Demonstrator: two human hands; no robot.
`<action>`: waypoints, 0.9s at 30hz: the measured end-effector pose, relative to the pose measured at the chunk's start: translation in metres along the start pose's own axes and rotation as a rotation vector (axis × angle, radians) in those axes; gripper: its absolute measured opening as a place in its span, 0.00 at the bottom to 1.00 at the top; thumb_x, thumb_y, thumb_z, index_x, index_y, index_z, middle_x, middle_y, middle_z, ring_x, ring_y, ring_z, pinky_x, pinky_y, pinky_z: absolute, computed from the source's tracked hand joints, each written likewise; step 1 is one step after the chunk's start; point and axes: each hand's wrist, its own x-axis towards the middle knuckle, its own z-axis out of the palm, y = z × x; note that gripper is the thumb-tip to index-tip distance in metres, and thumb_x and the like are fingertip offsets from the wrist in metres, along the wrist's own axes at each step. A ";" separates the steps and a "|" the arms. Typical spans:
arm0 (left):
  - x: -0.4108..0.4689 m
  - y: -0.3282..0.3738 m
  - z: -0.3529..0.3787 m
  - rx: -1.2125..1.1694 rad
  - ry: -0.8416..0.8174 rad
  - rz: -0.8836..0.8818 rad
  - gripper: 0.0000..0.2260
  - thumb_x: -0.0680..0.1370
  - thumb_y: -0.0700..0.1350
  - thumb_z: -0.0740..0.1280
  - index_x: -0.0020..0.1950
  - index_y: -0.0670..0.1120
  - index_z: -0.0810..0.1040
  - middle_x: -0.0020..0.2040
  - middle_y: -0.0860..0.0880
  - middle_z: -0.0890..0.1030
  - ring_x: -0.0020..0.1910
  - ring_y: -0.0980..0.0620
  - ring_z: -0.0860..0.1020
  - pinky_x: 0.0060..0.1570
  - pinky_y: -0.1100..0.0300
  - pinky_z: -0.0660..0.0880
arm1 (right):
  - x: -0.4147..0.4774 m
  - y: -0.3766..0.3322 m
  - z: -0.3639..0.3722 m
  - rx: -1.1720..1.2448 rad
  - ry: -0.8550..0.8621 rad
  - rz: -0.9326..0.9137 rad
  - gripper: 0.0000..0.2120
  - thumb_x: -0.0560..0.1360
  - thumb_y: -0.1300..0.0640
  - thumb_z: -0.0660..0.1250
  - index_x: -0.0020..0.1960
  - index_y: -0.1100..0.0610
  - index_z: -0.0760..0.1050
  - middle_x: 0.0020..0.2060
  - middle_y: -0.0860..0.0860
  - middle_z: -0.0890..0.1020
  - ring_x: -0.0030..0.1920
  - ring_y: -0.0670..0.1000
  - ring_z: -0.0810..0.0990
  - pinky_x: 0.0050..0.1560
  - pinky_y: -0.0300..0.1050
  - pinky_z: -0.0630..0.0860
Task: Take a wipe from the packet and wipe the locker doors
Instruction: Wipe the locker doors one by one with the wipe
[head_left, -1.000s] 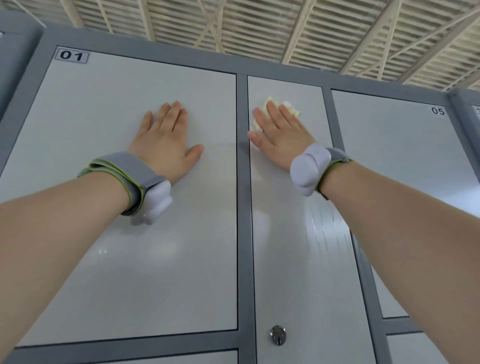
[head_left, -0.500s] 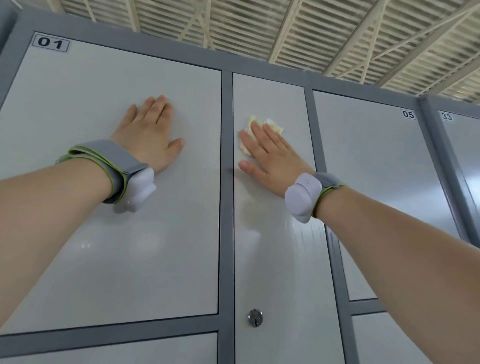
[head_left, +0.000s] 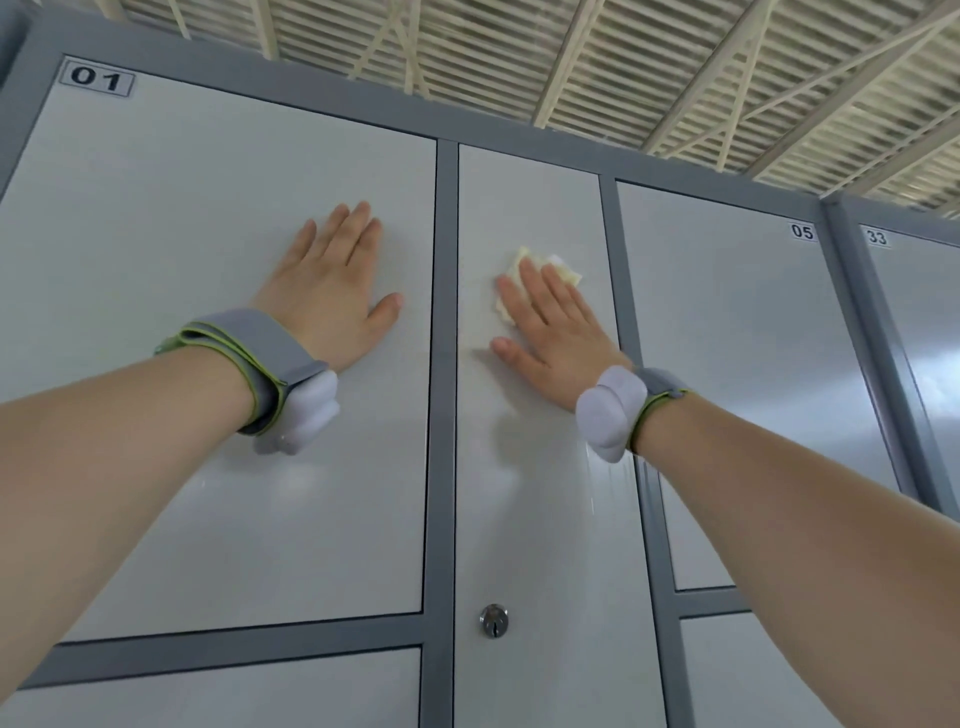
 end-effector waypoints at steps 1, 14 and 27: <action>0.000 0.005 0.001 0.000 -0.004 0.013 0.30 0.81 0.52 0.53 0.77 0.39 0.46 0.78 0.44 0.44 0.77 0.48 0.43 0.73 0.55 0.39 | 0.003 0.007 -0.004 0.024 -0.009 0.080 0.34 0.78 0.35 0.43 0.77 0.49 0.38 0.76 0.51 0.37 0.75 0.52 0.35 0.73 0.46 0.35; -0.001 0.024 0.022 0.085 -0.046 -0.022 0.32 0.81 0.56 0.50 0.77 0.38 0.43 0.78 0.43 0.42 0.76 0.46 0.41 0.73 0.50 0.38 | -0.001 0.021 0.003 0.059 0.046 0.082 0.39 0.71 0.30 0.38 0.77 0.48 0.41 0.77 0.50 0.40 0.76 0.52 0.37 0.72 0.43 0.35; 0.000 0.025 0.026 0.133 -0.033 -0.023 0.33 0.81 0.56 0.49 0.76 0.37 0.41 0.78 0.42 0.41 0.76 0.45 0.40 0.73 0.49 0.37 | -0.007 0.010 0.009 0.088 0.069 0.086 0.36 0.75 0.32 0.43 0.77 0.49 0.40 0.76 0.50 0.38 0.75 0.52 0.35 0.72 0.44 0.32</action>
